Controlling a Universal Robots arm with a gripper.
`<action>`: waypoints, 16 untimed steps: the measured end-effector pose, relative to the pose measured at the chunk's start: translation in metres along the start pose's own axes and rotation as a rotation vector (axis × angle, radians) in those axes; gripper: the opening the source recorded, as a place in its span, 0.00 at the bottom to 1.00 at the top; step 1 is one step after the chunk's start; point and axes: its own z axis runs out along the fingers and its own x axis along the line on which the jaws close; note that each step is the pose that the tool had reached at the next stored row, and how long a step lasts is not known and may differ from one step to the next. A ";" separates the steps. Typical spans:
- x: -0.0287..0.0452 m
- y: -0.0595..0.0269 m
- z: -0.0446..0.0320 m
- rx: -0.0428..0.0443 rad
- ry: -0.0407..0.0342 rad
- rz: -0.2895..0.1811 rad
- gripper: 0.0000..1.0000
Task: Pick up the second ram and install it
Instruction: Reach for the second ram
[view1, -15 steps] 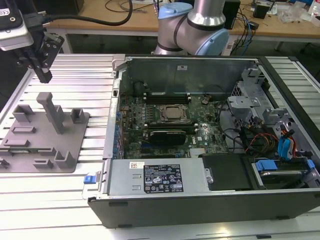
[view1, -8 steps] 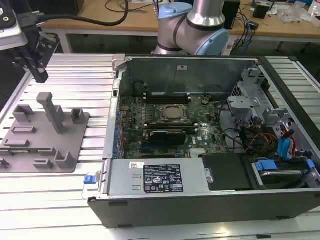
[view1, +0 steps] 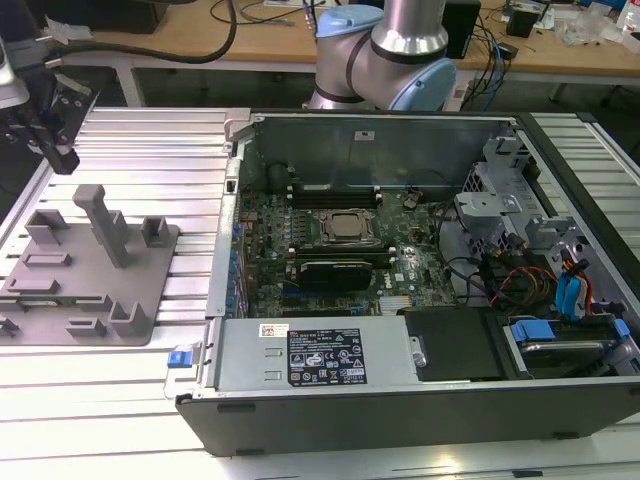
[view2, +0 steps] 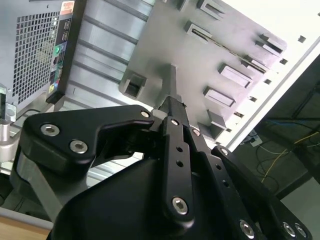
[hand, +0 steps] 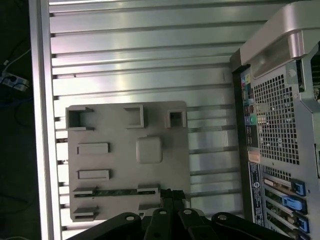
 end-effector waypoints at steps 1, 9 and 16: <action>0.0019 -0.0008 0.0008 0.0000 0.0000 0.000 0.08; 0.0184 -0.0052 0.0065 0.0000 0.0000 0.000 0.08; 0.0290 -0.0185 0.0180 0.0001 0.0013 0.000 0.08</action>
